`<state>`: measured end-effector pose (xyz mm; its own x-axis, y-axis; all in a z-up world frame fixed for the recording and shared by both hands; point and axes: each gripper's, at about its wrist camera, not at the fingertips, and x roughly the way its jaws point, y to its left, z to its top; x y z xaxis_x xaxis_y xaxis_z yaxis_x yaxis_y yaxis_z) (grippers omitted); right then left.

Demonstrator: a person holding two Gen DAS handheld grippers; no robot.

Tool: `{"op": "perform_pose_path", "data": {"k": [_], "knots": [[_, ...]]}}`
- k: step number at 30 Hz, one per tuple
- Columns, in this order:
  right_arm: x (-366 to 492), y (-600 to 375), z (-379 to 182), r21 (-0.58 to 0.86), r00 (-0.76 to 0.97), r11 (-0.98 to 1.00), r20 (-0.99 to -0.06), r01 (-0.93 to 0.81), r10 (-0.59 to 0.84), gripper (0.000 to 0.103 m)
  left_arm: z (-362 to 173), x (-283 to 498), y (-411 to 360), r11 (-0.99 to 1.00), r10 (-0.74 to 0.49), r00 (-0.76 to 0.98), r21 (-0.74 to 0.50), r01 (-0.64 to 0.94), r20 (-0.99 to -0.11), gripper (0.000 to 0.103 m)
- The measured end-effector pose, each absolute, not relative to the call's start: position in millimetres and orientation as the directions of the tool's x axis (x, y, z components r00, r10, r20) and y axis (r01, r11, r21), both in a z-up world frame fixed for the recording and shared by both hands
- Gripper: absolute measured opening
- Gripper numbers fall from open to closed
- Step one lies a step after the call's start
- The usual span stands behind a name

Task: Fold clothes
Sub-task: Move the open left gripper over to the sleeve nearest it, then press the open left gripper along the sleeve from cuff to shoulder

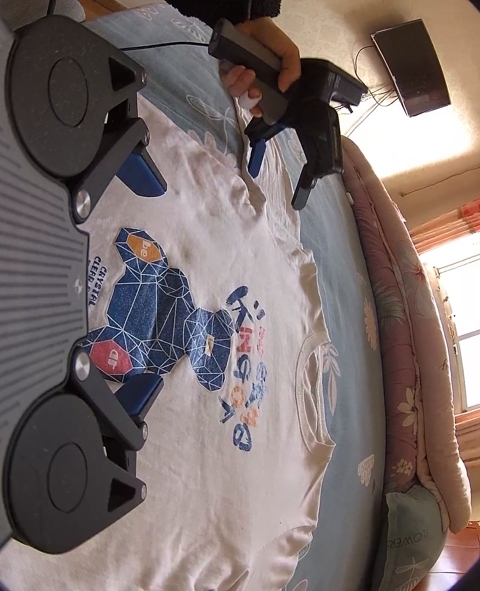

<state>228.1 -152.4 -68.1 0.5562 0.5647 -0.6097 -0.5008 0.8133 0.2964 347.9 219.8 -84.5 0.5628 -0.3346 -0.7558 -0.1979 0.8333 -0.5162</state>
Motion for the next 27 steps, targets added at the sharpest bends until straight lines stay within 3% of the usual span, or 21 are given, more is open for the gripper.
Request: {"op": "perform_pose_path", "data": {"k": [4,8,13,20,23,27], "knots": [[229,-152,-72,0.298,0.55,0.816,-0.619,-0.495,0.56,0.103,-63,346,243,0.856,-0.251,0.653,-0.479,-0.195,-0.715,0.102],[229,-150,-73,0.285,0.551,0.817,-0.623,-0.501,0.555,0.103,-89,348,271,0.805,-0.223,0.6,-0.492,-0.331,-0.768,0.102],[229,-150,-73,0.278,0.551,0.817,-0.625,-0.506,0.554,0.103,-90,319,282,0.814,-0.236,0.625,-0.503,-0.29,-0.744,0.102],[228,-147,-74,0.257,0.556,0.82,-0.628,-0.512,0.544,0.103,-94,323,318,0.786,-0.125,0.638,-0.468,-0.404,-0.76,0.102],[228,-147,-74,0.251,0.557,0.819,-0.629,-0.515,0.543,0.103,-99,300,333,0.733,-0.143,0.679,-0.538,-0.416,-0.72,0.102],[228,-148,-75,0.249,0.558,0.819,-0.628,-0.518,0.543,0.103,-83,281,358,0.714,-0.063,0.663,-0.498,-0.492,-0.746,0.102]]}}
